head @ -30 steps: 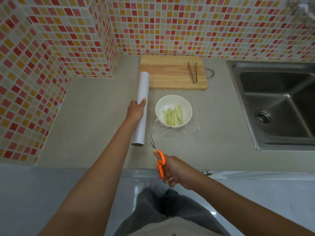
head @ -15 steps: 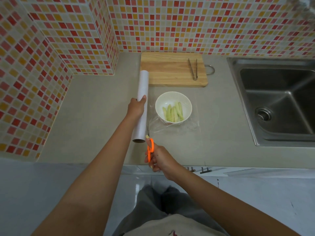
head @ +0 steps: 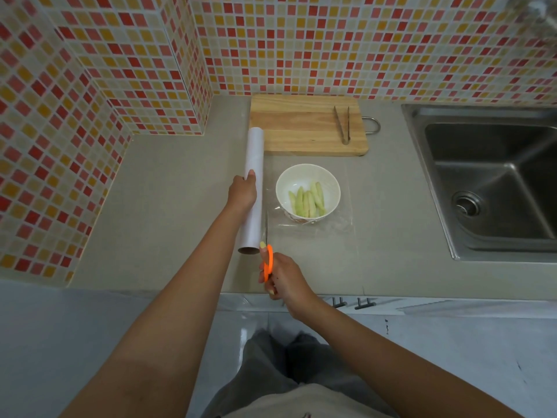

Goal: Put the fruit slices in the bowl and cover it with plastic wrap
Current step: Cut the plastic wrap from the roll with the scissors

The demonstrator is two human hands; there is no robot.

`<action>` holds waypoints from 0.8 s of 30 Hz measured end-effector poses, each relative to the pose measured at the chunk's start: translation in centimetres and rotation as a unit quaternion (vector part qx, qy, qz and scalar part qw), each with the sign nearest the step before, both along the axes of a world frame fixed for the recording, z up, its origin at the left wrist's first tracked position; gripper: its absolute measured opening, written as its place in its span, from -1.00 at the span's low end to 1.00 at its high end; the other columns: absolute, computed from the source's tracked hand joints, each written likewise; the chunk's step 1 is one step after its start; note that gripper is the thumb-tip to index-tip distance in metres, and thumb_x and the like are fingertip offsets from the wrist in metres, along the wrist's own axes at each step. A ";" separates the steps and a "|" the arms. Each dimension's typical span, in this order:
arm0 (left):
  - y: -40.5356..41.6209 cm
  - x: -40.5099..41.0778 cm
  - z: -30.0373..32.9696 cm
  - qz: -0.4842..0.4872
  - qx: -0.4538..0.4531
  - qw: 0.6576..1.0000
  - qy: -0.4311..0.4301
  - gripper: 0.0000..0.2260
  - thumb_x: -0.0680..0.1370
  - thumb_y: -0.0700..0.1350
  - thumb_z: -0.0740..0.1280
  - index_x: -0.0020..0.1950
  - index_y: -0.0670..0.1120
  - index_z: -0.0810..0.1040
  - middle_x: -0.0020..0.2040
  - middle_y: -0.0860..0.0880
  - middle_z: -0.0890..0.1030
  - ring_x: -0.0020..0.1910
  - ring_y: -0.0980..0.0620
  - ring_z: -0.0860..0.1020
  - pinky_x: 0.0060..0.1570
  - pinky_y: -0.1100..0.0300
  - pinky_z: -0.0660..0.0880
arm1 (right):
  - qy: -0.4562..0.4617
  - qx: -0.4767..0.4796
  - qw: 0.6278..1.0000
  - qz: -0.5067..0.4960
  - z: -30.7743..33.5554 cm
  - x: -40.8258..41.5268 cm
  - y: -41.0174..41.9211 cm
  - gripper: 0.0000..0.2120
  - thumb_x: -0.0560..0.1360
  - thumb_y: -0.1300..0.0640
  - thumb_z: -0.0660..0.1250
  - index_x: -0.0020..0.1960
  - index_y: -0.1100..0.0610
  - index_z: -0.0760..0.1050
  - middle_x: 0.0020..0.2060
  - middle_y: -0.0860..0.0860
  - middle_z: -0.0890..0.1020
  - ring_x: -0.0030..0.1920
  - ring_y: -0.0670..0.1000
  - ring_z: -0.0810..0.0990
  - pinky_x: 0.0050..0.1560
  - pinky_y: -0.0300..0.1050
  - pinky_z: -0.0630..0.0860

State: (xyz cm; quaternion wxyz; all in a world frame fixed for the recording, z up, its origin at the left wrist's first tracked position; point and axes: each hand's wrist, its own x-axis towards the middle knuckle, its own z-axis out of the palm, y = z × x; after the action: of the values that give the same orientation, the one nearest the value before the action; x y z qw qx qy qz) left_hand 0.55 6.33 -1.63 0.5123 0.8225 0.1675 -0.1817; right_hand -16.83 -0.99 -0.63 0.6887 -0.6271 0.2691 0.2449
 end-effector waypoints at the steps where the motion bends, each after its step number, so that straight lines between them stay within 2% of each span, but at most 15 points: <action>1: 0.0 0.0 0.0 0.000 -0.001 1.000 0.000 -0.47 0.64 0.11 0.01 0.43 -0.26 0.24 0.38 -0.21 0.38 0.30 -0.17 0.41 0.15 0.07 0.35 | -0.009 0.005 1.000 -0.006 -0.1 0.0 0.0 -0.58 0.54 -0.20 0.20 -0.21 0.16 0.41 -0.38 0.07 0.53 -0.62 -0.13 0.34 -0.58 -0.32 0.22; 7: 0.1 -0.2 -0.1 -0.006 0.001 1.000 0.000 -0.47 0.65 0.11 0.00 0.43 -0.27 0.25 0.37 -0.21 0.39 0.30 -0.17 0.41 0.12 0.09 0.34 | 0.019 0.010 1.000 -0.002 0.1 0.9 -0.1 -0.51 0.51 -0.28 0.17 -0.22 0.16 0.40 -0.39 0.08 0.53 -0.56 -0.05 0.32 -0.51 -0.28 0.21; 11: 0.3 -0.3 -0.2 -0.008 0.003 1.000 0.004 -0.48 0.65 0.11 0.00 0.41 -0.27 0.27 0.36 -0.22 0.40 0.30 -0.19 0.41 0.19 0.04 0.36 | 0.013 0.003 1.000 0.003 0.3 1.6 -0.3 -0.49 0.50 -0.31 0.17 -0.27 0.14 0.41 -0.40 0.05 0.52 -0.55 -0.05 0.33 -0.50 -0.29 0.24; 17: 0.4 -0.4 -0.2 -0.013 0.016 1.000 0.008 -0.47 0.65 0.11 -0.02 0.43 -0.27 0.26 0.37 -0.22 0.40 0.30 -0.19 0.41 0.20 0.02 0.36 | -0.001 0.009 1.000 -0.008 -0.1 2.4 -0.3 -0.54 0.52 -0.23 0.20 -0.27 0.16 0.41 -0.38 0.09 0.50 -0.59 -0.07 0.29 -0.51 -0.31 0.18; 24: 0.5 -0.3 0.0 -0.017 0.021 1.000 0.000 -0.49 0.65 0.09 -0.01 0.39 -0.29 0.30 0.33 -0.23 0.42 0.28 -0.20 0.43 0.20 0.02 0.37 | 0.005 0.003 1.000 -0.014 -0.2 3.9 -0.5 -0.52 0.51 -0.26 0.20 -0.27 0.15 0.41 -0.41 0.08 0.50 -0.58 -0.05 0.28 -0.53 -0.34 0.16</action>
State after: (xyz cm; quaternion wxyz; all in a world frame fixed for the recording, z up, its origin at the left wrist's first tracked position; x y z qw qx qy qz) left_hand 0.28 6.79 -1.66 0.4918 0.8358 0.1574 -0.1866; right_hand -12.89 -1.48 -0.81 0.6931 -0.6197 0.2804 0.2387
